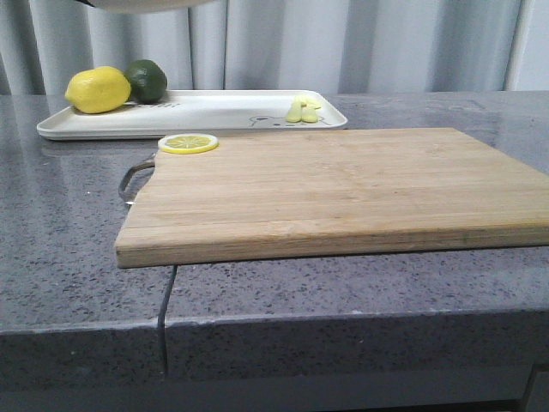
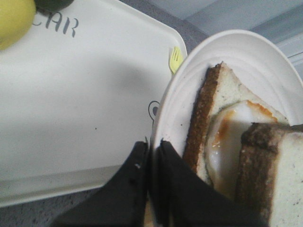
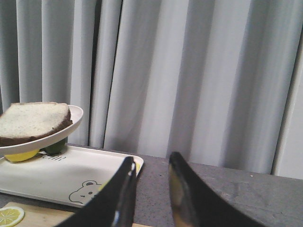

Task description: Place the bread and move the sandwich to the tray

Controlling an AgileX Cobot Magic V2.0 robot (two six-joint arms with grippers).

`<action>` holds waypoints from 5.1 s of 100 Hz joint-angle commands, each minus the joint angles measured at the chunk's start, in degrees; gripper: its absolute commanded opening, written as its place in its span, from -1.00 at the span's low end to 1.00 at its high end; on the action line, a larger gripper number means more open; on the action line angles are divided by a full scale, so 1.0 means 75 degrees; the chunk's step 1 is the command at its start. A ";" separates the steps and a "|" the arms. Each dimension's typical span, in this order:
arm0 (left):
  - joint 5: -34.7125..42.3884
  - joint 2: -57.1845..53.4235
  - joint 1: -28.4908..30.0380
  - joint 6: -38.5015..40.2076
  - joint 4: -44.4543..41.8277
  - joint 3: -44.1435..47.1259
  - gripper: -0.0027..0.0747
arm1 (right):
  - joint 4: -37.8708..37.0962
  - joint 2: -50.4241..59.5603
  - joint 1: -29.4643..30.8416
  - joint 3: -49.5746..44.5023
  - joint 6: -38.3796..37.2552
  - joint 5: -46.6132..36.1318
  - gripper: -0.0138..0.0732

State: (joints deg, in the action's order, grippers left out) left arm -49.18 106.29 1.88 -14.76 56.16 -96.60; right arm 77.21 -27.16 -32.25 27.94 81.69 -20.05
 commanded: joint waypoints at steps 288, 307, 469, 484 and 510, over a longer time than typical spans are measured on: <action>0.0745 0.2436 -0.0596 0.1696 -0.1787 -0.2595 -0.98 | 0.0043 0.0008 0.0038 0.0201 0.0068 -0.0115 -0.21; 0.0800 0.2436 -0.0596 0.1696 -0.1787 -0.2595 -0.98 | 0.0043 0.0008 0.0038 0.0201 0.0068 -0.0115 -0.21; -0.1576 0.2404 -0.0520 0.2328 -0.3348 -0.4634 -0.25 | 0.0042 0.0008 0.0038 0.0201 0.0068 -0.0500 -0.21; -0.2147 0.2143 -0.0520 0.2328 -0.3348 -0.5509 -0.25 | 0.0042 0.0008 0.0038 0.0201 0.0068 -0.0507 -0.21; -0.1973 0.0765 -0.0520 0.2262 -0.3879 -0.6271 -0.25 | 0.0042 0.0008 0.0038 0.0201 0.0068 -0.0507 -0.21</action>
State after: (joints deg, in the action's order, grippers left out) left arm -66.87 119.31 -2.05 2.23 27.34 -141.02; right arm 78.79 -27.16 -32.25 27.94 81.69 -22.88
